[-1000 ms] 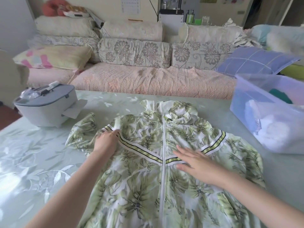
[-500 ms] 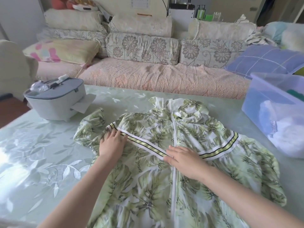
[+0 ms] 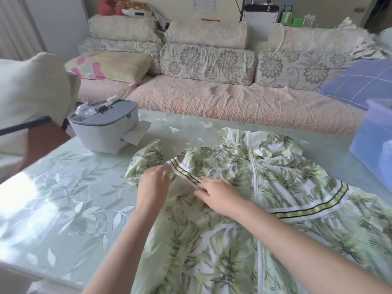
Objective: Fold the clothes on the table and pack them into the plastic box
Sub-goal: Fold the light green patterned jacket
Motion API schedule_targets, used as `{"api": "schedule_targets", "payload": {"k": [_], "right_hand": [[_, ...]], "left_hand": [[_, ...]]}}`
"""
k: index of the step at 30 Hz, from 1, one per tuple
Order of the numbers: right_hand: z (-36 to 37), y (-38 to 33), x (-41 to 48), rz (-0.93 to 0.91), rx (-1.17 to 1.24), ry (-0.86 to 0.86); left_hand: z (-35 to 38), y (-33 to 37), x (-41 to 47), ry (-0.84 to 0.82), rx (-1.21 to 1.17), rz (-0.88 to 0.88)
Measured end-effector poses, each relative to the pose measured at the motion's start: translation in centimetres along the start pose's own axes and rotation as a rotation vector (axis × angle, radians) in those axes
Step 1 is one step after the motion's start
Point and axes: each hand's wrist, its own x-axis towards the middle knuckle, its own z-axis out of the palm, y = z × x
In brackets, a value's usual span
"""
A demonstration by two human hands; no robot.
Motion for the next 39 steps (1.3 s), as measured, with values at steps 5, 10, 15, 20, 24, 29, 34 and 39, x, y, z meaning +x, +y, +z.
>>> {"api": "schedule_targets", "payload": {"k": [5,10,15,20,24,29,34,39], "right_hand": [[-0.3,-3.0,3.1,-0.099,0.192,0.108],[0.5,-6.3,6.6,-0.124,0.228,0.073],[1.3,-9.9,9.0,-0.069,0.127,0.037],[2.8,-11.6,11.6,-0.018,0.017,0.039],[2.3,-11.3,12.7,-0.049,0.440,0.148],[-3.6,-11.4,11.3,-0.156,1.531,-0.152],[-5.1,-12.7,11.8,-0.188,1.235,-0.247],[-2.3,-12.2,13.0,-0.153,0.623,-0.069]], "left_hand": [[-2.9,-2.5,-0.5,0.085,-0.231,-0.441],[-3.5,-4.2,0.9,-0.052,-0.503,-0.685],[-4.1,-3.8,1.0,-0.157,-0.847,-0.776],[-6.5,-4.2,0.4,-0.034,-0.763,-0.672],[-7.3,-5.8,0.5,0.041,-0.686,-0.665],[-7.5,-6.3,0.6,-0.140,-1.251,-0.912],[-8.3,-5.9,0.8,-0.057,-1.900,-0.745],[-9.6,-7.5,0.8,0.343,-1.964,-0.782]]}}
